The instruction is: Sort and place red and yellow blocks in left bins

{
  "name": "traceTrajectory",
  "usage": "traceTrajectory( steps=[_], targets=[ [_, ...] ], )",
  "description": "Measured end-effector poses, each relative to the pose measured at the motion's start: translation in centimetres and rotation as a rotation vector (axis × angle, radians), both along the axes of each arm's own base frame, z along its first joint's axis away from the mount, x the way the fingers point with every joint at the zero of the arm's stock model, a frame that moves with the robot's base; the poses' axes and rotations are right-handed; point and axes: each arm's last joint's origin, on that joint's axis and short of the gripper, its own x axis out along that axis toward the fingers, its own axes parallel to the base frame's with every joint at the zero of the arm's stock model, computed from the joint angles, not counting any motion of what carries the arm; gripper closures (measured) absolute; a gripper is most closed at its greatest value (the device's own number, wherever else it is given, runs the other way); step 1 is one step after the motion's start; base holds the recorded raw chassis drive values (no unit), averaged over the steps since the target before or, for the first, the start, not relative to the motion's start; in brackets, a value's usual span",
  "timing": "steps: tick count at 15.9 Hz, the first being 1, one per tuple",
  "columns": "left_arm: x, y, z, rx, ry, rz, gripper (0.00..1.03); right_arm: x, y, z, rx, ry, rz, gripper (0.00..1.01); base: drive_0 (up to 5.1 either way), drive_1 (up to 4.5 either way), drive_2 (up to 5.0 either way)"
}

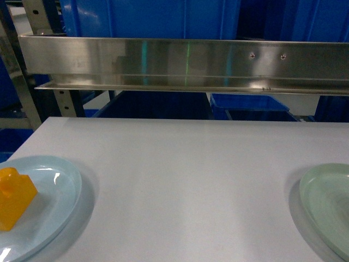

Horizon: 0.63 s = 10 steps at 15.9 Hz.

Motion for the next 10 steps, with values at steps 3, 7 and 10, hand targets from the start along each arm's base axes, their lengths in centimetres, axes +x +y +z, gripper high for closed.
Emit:
traceTrajectory(
  steps=[3,7,10],
  targets=[
    [0.0,-0.3,-0.2,0.006,0.020,-0.011,0.05,0.0,0.0,0.0,0.000,0.000,0.000,0.03,0.0,0.00,0.0],
    [-0.3,-1.3,-0.4,0.029,0.032,-0.030,0.05,0.0,0.0,0.0,0.000,0.000,0.000,0.03,0.0,0.00,0.0],
    [0.3,-1.5,-0.3,0.045,0.040,-0.037,0.05,1.2,0.5,0.7,0.000,-0.014,0.013,0.03,0.0,0.00,0.0]
  ],
)
